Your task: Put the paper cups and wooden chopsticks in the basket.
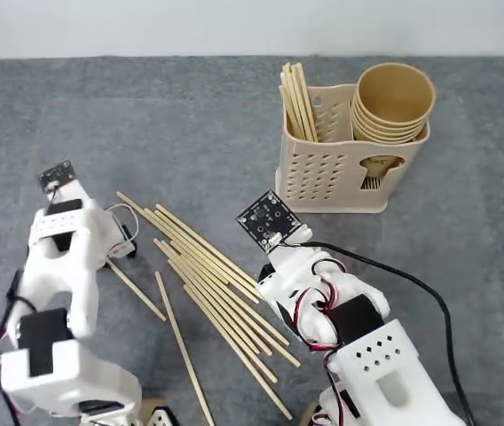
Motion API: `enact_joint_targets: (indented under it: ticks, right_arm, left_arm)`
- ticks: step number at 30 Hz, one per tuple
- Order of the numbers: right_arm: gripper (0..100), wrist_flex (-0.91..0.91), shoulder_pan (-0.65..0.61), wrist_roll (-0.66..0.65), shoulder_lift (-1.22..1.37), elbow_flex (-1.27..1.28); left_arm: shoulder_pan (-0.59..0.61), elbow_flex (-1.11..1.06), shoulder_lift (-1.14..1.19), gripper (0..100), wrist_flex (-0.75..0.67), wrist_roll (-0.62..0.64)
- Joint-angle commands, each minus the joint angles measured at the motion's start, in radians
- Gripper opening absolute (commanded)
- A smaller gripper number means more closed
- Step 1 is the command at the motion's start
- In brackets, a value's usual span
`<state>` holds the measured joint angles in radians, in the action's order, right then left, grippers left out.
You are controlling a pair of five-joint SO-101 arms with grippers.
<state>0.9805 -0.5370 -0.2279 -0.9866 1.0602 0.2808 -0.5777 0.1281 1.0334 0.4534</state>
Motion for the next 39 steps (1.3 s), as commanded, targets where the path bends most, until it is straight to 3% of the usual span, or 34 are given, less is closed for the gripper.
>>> enact_joint_targets:
  ticks: [1,8,16,26,32,39]
  right_arm:
    - [0.9,-0.004,-0.01,0.009,-0.027,-0.003]
    - [0.9,0.015,-0.01,0.009,-0.027,-0.008]
    - [0.9,0.018,-0.008,0.009,-0.027,-0.009]
    - [0.9,0.019,0.002,0.008,-0.035,-0.011]
    - [0.9,0.061,0.128,0.009,-0.206,-0.009]
    - [0.9,0.11,0.136,0.011,-0.432,0.063]
  left_arm:
    - [-0.021,0.088,0.068,11,0.012,0.029]
    - [-0.025,0.263,0.23,2,0.15,0.029]
    - [-0.032,0.424,0.356,1,0.262,0.049]
    - [-0.091,0.743,0.109,1,0.574,0.049]
    - [-0.114,0.934,0.002,1,0.666,0.044]
    - [-0.068,0.854,0.002,1,0.712,0.002]
